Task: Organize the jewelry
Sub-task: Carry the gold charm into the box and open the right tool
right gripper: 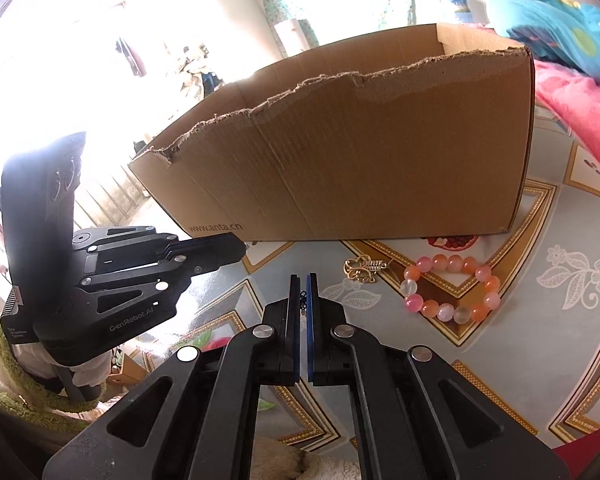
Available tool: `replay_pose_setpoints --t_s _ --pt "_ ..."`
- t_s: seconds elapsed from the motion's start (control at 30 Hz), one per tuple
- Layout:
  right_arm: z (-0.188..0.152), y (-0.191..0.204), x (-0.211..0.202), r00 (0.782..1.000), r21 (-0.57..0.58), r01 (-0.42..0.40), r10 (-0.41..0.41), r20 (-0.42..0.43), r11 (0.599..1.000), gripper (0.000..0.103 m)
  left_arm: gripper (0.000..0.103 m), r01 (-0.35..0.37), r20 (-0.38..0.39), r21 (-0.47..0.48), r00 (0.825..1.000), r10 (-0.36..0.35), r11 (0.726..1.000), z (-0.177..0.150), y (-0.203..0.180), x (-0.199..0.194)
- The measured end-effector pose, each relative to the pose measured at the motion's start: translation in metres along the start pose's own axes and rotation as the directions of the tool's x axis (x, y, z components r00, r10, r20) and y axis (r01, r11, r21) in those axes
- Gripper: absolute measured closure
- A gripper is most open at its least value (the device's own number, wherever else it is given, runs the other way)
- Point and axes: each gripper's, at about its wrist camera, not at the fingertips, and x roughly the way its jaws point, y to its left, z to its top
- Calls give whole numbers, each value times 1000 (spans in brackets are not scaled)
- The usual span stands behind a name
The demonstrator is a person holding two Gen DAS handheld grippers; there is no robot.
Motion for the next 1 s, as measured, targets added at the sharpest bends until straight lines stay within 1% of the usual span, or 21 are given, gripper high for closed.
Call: replay_pose_setpoints --t_s 0.17,0.23,0.3,0.4,0.5,0.57,0.67,0.77,0.83,0.9,0.97,1.0 --pt "11 7 -20 999 -28 -19 20 44 999 102 99 36 63 -24 997 -35 999 3 1 -31" --pt "22 13 -33 997 -53 -22 26 72 998 102 99 52 99 -23 994 -50 998 8 0 -47" --pt "32 19 -44 994 -78 -32 40 106 996 102 99 71 141 -22 988 -67 997 17 2 -63" --pt "52 26 -61 984 -111 -56 74 163 992 102 99 105 209 -21 973 -98 994 31 6 -87" --pt "71 31 -69 972 -141 -71 100 213 988 102 99 99 260 0 961 -96 995 48 12 -99" --pt "87 34 -64 966 -156 -71 107 233 985 102 99 92 271 6 958 -90 996 64 20 -100" --pt "112 31 -49 968 -165 -64 101 231 984 102 99 87 251 -7 965 -83 996 88 32 -84" --pt "132 21 -18 982 -144 -63 87 170 988 102 99 97 180 -53 980 -86 994 107 50 -55" --pt "143 14 0 990 -121 -56 70 119 991 102 99 101 138 -83 986 -89 991 119 59 -33" --pt "150 7 16 996 -100 -54 60 65 994 102 99 109 98 -105 990 -98 988 127 65 -15" --pt "152 1 28 999 -74 -42 44 20 996 102 98 95 62 -116 994 -88 989 132 67 1" --pt "154 -3 34 999 -65 -41 40 -8 997 100 98 83 41 -119 996 -78 989 133 68 9"
